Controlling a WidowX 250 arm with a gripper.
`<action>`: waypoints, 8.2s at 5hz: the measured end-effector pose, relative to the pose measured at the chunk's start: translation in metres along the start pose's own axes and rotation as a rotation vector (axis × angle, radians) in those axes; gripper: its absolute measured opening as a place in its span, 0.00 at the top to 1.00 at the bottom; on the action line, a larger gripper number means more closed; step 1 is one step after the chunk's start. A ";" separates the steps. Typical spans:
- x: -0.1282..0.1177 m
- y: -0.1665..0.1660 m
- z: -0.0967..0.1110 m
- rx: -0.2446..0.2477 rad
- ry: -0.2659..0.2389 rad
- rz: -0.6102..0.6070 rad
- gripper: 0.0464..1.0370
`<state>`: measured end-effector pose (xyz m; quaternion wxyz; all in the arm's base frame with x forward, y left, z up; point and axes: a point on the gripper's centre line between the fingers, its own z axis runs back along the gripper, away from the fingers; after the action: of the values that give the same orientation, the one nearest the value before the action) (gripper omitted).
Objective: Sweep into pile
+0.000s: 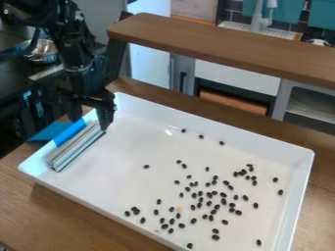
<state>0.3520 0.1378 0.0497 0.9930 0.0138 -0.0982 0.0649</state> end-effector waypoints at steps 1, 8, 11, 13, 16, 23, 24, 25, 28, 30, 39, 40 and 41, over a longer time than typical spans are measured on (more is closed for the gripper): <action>-0.006 -0.002 -0.013 -0.010 0.037 0.006 0.04; -0.016 0.017 -0.032 0.120 0.089 -0.029 0.04; -0.022 0.018 -0.038 0.133 0.113 -0.022 0.60; -0.025 0.009 -0.038 0.082 0.145 -0.033 0.69; -0.040 -0.042 -0.038 0.047 0.174 -0.082 0.72; -0.081 -0.172 -0.032 -0.006 0.220 -0.158 0.72; -0.084 -0.186 -0.030 -0.026 0.240 -0.140 0.72; -0.095 -0.220 -0.028 -0.057 0.252 -0.200 0.72; -0.106 -0.276 -0.014 -0.124 0.304 -0.194 0.72; -0.093 -0.261 0.018 -0.186 0.296 -0.207 0.72; 0.028 -0.081 -0.046 -0.012 0.190 0.131 0.72; 0.029 -0.089 -0.048 0.003 0.185 0.124 0.72; 0.027 -0.100 -0.050 0.004 0.187 0.108 0.72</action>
<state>0.4007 0.0441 0.0048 0.9928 0.0046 -0.0054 0.1197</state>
